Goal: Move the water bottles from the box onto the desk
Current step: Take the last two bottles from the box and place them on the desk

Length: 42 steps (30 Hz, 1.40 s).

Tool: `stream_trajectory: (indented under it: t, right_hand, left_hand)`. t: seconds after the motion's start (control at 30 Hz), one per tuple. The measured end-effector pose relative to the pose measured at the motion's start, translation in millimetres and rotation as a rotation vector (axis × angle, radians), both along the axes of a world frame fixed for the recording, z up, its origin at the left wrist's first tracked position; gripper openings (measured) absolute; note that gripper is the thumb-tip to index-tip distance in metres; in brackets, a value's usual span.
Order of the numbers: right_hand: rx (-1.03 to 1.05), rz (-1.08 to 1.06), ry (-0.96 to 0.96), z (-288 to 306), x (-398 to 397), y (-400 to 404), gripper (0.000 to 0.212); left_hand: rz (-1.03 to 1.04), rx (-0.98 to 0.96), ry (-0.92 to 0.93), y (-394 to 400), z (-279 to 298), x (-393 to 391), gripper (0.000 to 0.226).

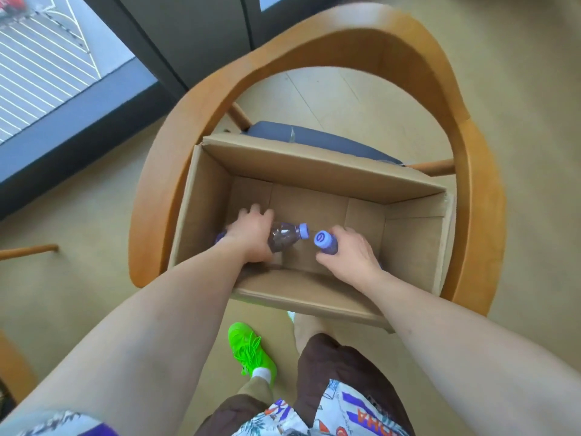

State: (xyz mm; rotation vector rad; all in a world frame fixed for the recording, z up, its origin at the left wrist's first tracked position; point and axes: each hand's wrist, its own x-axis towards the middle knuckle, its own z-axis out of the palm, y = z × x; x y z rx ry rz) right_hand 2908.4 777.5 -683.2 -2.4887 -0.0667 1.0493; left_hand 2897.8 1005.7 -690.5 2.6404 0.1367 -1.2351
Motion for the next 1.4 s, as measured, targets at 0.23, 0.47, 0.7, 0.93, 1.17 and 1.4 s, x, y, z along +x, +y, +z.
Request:
stream_trajectory:
  t: [0.23, 0.47, 0.7, 0.93, 1.17, 1.4]
  right_hand:
    - [0.167, -0.236, -0.106, 69.3, 15.5, 26.0, 0.027]
    - [0.417, -0.249, -0.25, 172.5, 20.0, 83.8, 0.026]
    - [0.618, -0.006, -0.397, 284.1, -58.6, 161.4, 0.029]
    - [0.839, 0.312, -0.349, 362.7, -235.3, 269.3, 0.027]
    - [0.97, 0.635, -0.154, 390.3, -460.5, 351.8, 0.024]
    - [0.999, 1.008, 0.085, 404.3, -697.9, 399.7, 0.029]
  left_hand:
    - [0.758, -0.294, -0.257, 6.0, 81.0, 2.2, 0.064]
    - [0.919, -0.378, -0.536, 30.9, 208.3, -19.8, 0.062]
    - [1.164, -0.445, -0.766, 87.2, 327.5, -154.8, 0.067]
    - [1.442, -0.335, -1.06, 145.9, 394.9, -375.2, 0.063]
    - [1.783, 0.015, -1.196, 170.2, 423.6, -626.7, 0.076]
    - [2.186, 0.264, -1.357, 146.9, 421.9, -864.6, 0.057]
